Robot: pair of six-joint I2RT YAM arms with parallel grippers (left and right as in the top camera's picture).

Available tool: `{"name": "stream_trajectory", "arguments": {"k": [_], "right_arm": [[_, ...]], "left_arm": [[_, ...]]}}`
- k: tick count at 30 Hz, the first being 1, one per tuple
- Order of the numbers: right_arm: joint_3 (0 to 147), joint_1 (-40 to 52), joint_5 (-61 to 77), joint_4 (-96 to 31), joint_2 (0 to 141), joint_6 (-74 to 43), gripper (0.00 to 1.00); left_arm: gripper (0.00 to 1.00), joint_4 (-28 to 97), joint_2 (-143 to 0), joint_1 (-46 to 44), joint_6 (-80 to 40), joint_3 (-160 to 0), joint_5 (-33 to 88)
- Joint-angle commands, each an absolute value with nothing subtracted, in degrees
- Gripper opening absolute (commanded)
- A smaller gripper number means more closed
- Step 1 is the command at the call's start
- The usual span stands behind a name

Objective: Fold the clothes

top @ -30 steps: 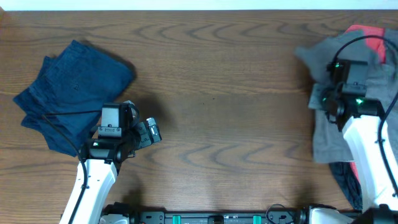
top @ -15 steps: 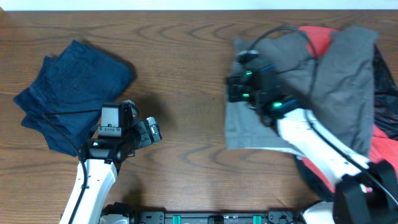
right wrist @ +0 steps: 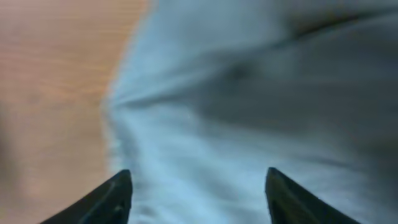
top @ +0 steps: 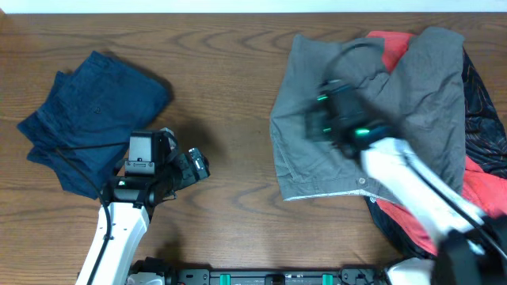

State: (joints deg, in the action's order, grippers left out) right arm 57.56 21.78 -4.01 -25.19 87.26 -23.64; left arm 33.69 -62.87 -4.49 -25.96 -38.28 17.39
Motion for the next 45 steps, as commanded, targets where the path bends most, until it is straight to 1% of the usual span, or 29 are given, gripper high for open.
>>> {"name": "stream_trajectory", "arguments": {"k": [1,3,4,7,8,14,20,25,27,28,29,30,31,33,34,35,39,42,45], "right_arm": [[58.06,12.84,-8.84,-30.81,79.53,-23.49,0.7],[58.06,7.49,-8.84,-35.48,77.28,-23.49,0.73],[58.06,5.21,-8.82,-37.5,76.55,-23.51,0.77],[58.06,-1.56,-8.82,-43.42,75.24,-23.51,0.96],[58.06,-3.2,-8.82,-44.73,75.22,-23.51,0.99],[58.06,-11.51,-8.82,-49.82,75.26,-23.51,0.99],[58.06,-12.88,-8.8,-50.85,75.26,-23.51,0.99],[58.06,-12.91,-8.8,-50.83,75.26,-23.49,0.99],[58.06,-12.91,-8.8,-50.81,75.26,-23.49,0.99],[58.06,-12.91,-8.8,-50.81,75.26,-23.49,0.99],[58.06,-12.91,-8.8,-50.81,75.26,-23.49,0.99],[58.06,-12.91,-8.82,-50.81,75.26,-23.49,0.99],[58.06,-12.91,-8.8,-50.78,75.26,-23.49,0.99],[58.06,-12.91,-8.82,-50.81,75.26,-23.49,0.99],[58.06,-12.91,-8.82,-50.81,75.26,-23.46,0.99],[58.06,-12.91,-8.82,-50.83,75.26,-23.0,0.99],[58.06,-12.91,-8.82,-50.83,75.26,-22.57,0.98],[58.06,-12.91,-8.82,-50.78,75.26,-22.57,0.98],[58.06,-12.91,-8.8,-50.76,75.26,-22.5,0.98]], "left_arm": [[0.98,33.78,-63.72,-4.34,-32.36,-38.92,22.2],[0.98,33.12,-64.45,-4.84,-33.76,-38.63,23.68],[0.98,32.62,-65.01,-5.45,-33.76,-38.5,24.69],[0.98,30.87,-67.57,-8.95,-34.96,-38.46,26.0],[0.98,30.2,-68.38,-10.11,-35.83,-38.46,26.22],[0.98,19.84,-77.08,-22.2,-42.52,-38.46,26.37],[0.98,6.24,-87.72,-30.92,-51.29,-38.46,26.35],[0.98,-6.11,-96.49,-36.86,-61.04,-38.46,26.41],[0.98,-9.67,-98.61,-39.16,-64.49,-38.48,26.41],[1.0,-11.18,-99.35,-40.16,-65.67,-38.48,26.41],[0.95,-13.08,-100.01,-41.36,-66.61,-38.48,26.39],[0.83,-14.59,-100.36,-42.28,-66.74,-38.48,26.39],[0.67,-15.77,-100.42,-42.98,-66.72,-38.48,26.37],[0.28,-16.64,-100.22,-43.42,-65.52,-38.48,26.48],[0.12,-16.34,-99.94,-43.09,-63.37,-38.48,26.7],[0.06,-15.11,-99.44,-42.3,-61.25,-38.48,27.16],[0.06,-6.42,-95.22,-36.42,-54.52,-38.59,27.68],[0.06,5.21,-88.29,-27.59,-46.94,-41.34,27.77],[0.06,17.28,-81.47,-17.1,-37.04,-49.01,27.68]]}}
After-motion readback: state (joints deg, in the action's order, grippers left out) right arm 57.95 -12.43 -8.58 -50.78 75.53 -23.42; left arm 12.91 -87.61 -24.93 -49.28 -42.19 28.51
